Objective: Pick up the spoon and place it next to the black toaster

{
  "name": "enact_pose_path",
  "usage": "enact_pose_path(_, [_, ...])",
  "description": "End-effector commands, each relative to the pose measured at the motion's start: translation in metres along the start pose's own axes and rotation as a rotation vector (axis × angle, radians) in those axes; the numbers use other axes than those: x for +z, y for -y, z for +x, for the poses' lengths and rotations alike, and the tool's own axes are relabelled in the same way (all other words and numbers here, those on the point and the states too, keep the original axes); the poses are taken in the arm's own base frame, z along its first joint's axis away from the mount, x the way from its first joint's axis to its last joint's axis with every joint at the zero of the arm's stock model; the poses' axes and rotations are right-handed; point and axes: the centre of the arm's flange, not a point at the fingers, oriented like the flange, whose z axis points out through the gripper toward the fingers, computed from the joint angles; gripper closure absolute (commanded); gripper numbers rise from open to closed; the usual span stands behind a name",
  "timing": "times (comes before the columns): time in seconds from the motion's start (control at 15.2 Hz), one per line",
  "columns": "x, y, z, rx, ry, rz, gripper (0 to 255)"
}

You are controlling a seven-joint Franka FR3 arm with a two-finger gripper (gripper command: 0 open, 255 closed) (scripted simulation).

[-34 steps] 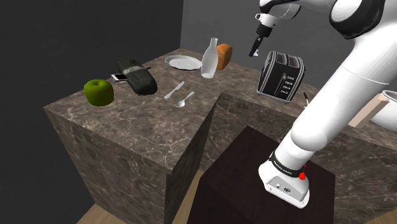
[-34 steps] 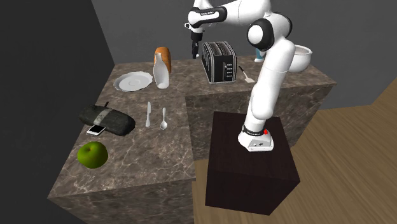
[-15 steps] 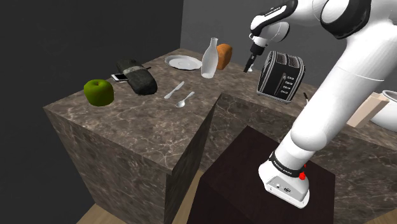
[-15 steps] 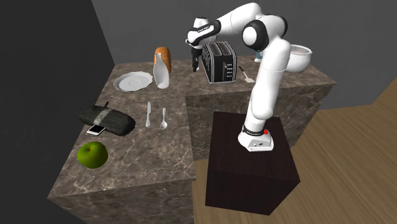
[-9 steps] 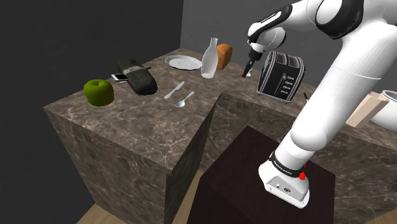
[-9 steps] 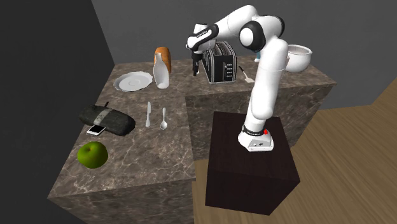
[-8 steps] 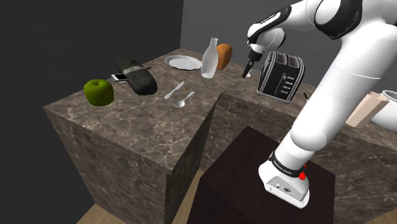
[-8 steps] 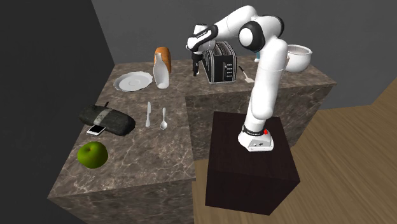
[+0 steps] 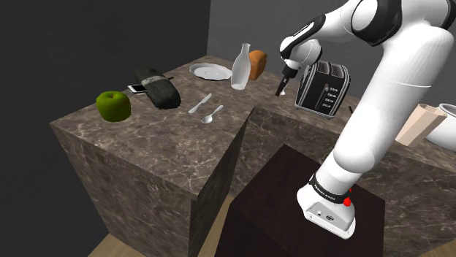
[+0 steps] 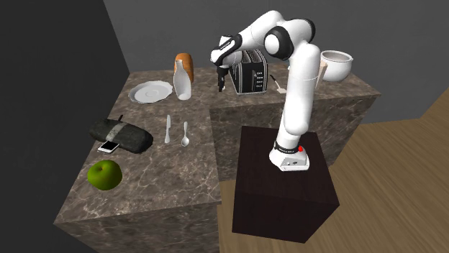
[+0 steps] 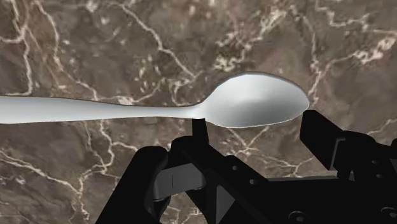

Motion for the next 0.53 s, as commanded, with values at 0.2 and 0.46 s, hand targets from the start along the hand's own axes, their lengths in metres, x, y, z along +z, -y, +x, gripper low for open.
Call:
enact_pose_path(0.2, [0.0171,-0.0004,-0.0029,0.0,0.0,-0.001,255])
enact_pose_path(0.46, [0.0171,-0.0005,-0.0029,0.0,0.0,0.0,255])
